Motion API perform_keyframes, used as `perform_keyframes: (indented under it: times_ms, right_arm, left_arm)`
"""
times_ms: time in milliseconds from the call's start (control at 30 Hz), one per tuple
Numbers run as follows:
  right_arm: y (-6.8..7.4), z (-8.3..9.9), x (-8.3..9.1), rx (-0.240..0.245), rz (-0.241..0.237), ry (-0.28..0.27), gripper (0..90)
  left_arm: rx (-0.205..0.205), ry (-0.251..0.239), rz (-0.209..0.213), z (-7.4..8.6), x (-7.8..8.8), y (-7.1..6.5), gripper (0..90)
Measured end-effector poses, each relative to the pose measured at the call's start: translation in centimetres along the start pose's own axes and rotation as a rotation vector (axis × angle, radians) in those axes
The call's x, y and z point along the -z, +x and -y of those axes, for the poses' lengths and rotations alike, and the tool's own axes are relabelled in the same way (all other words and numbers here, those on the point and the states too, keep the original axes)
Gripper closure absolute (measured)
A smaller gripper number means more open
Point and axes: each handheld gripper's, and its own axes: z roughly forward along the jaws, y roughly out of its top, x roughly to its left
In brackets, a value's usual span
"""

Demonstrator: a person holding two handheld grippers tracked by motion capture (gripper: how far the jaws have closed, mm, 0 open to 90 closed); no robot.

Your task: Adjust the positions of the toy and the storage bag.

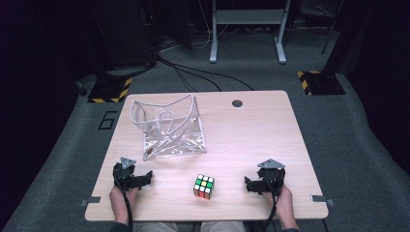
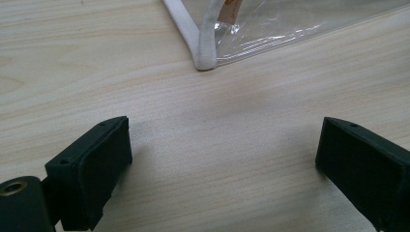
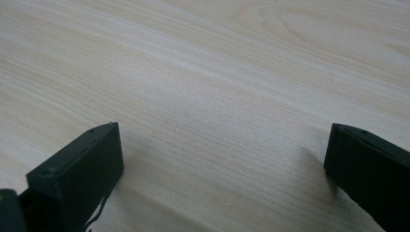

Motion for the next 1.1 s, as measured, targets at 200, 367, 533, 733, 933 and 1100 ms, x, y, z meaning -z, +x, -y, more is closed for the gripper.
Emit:
perform_keyframes:
  times_ms: [200,367,533,733,933,1100]
  right_arm:
    - [0.1,-0.02,-0.02,-0.006,0.008,0.0,0.0]
    - [0.18,-0.15,-0.1,-0.02,0.013,0.006,0.0]
    - [0.17,-0.24,-0.18,-0.015,0.017,0.007,0.0]
    - [0.17,-0.42,-0.23,-0.018,0.014,0.019,0.0]
    - [0.24,-0.52,-0.19,-0.025,0.013,0.031,0.0]
    - [0.43,-0.54,-0.1,-0.012,0.007,0.04,0.0]
  left_arm:
    - [-0.001,-0.002,0.001,0.0,-0.02,0.02,5.6]
    - [-0.001,0.0,0.0,0.0,0.01,0.0,5.6]
    - [-0.002,-0.001,0.0,0.01,0.02,-0.02,5.8]
    - [-0.001,0.0,0.002,0.02,0.03,-0.02,6.1]
    - [0.001,0.0,0.002,0.01,0.03,-0.02,6.1]
    - [-0.001,0.0,0.001,0.01,0.03,-0.03,6.1]
